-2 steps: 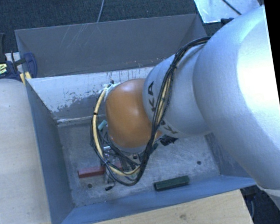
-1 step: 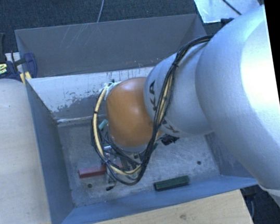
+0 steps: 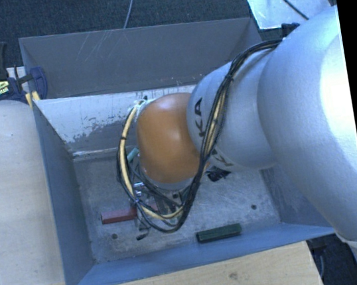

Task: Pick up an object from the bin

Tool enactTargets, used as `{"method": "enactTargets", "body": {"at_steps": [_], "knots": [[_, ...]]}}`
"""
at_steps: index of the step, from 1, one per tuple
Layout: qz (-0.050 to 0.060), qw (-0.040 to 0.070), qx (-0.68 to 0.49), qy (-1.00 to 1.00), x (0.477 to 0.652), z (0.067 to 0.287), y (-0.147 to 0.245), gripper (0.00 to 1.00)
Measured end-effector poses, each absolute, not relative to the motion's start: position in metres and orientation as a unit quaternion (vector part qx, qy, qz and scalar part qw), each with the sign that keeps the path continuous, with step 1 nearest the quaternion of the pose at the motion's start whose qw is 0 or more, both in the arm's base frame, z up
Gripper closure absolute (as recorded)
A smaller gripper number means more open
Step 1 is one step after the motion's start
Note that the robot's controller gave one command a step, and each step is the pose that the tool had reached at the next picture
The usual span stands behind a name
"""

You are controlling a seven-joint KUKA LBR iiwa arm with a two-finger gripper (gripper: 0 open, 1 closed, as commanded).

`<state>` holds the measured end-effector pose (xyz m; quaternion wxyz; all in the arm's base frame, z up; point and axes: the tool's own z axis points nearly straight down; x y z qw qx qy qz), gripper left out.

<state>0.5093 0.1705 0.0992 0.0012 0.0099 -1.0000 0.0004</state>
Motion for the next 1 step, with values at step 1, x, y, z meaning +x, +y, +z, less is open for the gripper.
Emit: {"method": "enactTargets", "body": {"at_steps": [1], "knots": [[0.001, 0.002, 0.01, -1.0, 0.5092, 0.1162, 0.1703, 1.0]]}}
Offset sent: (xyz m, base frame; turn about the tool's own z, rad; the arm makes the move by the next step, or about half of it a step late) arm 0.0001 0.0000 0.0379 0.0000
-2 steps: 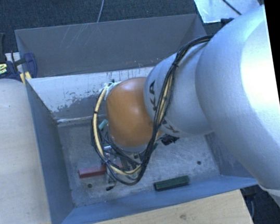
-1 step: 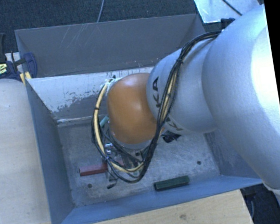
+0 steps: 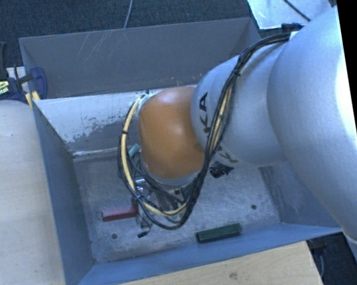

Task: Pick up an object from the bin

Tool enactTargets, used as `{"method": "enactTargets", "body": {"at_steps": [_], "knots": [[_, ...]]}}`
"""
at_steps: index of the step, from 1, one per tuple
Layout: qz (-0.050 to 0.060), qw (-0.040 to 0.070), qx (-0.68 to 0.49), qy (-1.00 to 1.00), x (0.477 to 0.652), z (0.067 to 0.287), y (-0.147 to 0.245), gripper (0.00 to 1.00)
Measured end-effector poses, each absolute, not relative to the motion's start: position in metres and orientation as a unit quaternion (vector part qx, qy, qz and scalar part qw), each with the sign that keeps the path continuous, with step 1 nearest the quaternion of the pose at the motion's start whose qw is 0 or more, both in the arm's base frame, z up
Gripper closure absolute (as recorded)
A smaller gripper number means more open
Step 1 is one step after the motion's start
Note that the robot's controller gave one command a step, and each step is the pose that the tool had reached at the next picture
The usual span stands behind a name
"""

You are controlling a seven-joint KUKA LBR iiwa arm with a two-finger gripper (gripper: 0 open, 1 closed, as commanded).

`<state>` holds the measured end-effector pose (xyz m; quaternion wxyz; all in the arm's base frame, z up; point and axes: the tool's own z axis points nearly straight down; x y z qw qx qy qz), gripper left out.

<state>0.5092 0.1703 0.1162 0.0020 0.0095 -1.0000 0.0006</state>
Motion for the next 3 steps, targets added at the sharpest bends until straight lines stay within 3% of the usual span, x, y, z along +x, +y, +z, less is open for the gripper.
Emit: {"method": "enactTargets", "body": {"at_steps": [2, 3], "knots": [[-0.001, -0.003, 0.009, -1.0, 0.511, 0.15, 0.171, 1.0], [0.0, -0.001, 0.009, -1.0, 0.511, 0.157, 0.17, 1.0]]}}
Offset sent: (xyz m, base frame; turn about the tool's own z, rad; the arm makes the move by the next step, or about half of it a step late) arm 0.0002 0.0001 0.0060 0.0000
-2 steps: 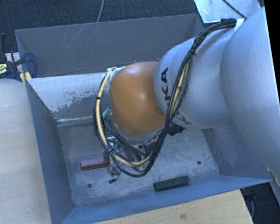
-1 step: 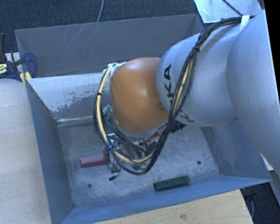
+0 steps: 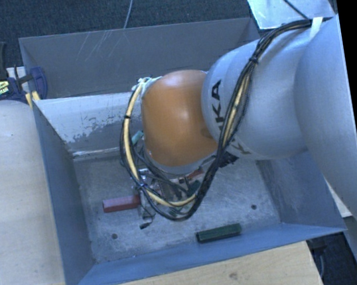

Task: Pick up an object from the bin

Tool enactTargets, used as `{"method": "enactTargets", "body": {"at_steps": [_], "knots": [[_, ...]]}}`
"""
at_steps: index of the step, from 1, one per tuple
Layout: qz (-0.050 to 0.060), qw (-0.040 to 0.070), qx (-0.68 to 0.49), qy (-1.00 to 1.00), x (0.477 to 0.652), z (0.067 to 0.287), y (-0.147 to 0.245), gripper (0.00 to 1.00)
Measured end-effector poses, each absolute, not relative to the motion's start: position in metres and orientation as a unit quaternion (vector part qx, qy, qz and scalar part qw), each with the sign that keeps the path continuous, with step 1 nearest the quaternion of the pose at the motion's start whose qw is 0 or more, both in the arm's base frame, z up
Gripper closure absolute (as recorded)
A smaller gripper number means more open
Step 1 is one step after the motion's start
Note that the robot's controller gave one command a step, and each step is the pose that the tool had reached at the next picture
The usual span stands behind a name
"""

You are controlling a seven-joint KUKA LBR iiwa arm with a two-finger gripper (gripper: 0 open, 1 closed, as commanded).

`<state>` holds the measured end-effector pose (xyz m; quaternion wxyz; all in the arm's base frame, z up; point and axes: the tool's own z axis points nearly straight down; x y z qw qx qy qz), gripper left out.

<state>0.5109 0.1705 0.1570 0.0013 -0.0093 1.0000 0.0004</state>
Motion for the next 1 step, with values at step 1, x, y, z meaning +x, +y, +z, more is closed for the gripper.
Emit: {"method": "enactTargets", "body": {"at_steps": [1], "knots": [[0.0, 0.0, -0.009, 1.0, 0.5107, 0.1704, 0.1703, 1.0]]}}
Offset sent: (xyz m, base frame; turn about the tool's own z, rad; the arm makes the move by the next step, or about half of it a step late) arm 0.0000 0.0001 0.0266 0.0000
